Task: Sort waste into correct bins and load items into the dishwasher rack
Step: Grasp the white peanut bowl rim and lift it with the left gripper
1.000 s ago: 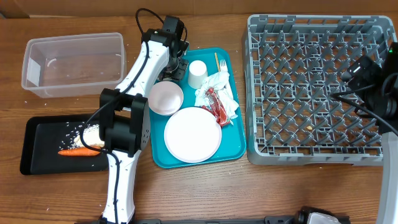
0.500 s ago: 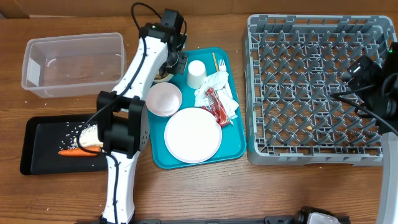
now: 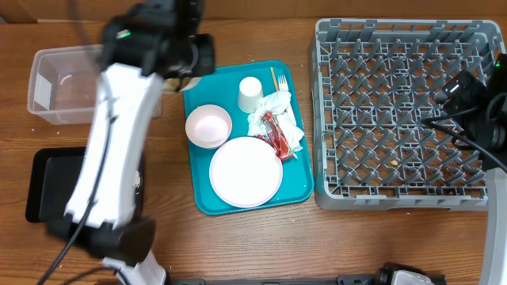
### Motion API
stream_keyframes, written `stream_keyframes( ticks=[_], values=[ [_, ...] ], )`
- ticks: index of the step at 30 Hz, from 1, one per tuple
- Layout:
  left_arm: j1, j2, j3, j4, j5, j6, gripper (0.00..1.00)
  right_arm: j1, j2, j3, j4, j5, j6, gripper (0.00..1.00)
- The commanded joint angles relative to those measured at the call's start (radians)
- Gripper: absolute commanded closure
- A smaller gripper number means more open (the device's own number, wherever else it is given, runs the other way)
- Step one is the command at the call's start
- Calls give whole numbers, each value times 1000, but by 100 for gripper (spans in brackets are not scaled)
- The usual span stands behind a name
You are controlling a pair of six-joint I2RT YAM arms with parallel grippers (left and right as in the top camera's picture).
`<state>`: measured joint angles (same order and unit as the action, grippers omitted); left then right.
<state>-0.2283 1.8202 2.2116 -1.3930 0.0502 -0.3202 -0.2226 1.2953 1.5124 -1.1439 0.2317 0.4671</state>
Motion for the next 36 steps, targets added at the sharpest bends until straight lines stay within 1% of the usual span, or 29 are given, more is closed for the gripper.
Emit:
stream_keyframes(
  ticks=[1,5,7,10,12,15,19,22,25,28,32,36],
  values=[
    [94,-48,9,-71,2,-98,96,-2,-8,6,5,-2,2,0],
    [211,-74,8,-208,10,-123,96,-2,-8,6,5,-2,2,0],
    [266,-83,-4,-251,30,-126,95,-2,-8,6,5,-2,2,0],
    [343,-111,-65,-252,64,-119,95,-2,-8,6,5,-2,2,0],
    [382,-139,-123,-230,89,-94,95,-2,-8,6,5,-2,2,0],
    [443,-203,-254,-162,180,-43,95,-2,-8,6,5,-2,2,0],
    [549,-307,-504,-10,356,11,95,-2,-8,6,5,-2,2,0],
    [631,-344,-678,93,463,39,96,-2,-8,6,5,-2,2,0],
    [719,-341,-839,209,573,78,96,-2,-8,6,5,-2,2,0],
    [806,-327,-983,343,668,82,96,-2,-8,6,5,-2,2,0],
    [917,-295,-1131,480,832,130,95,-2,-8,6,5,-2,2,0],
    [1003,-261,-1191,586,869,142,94,-2,-8,6,5,-2,2,0]
  ],
)
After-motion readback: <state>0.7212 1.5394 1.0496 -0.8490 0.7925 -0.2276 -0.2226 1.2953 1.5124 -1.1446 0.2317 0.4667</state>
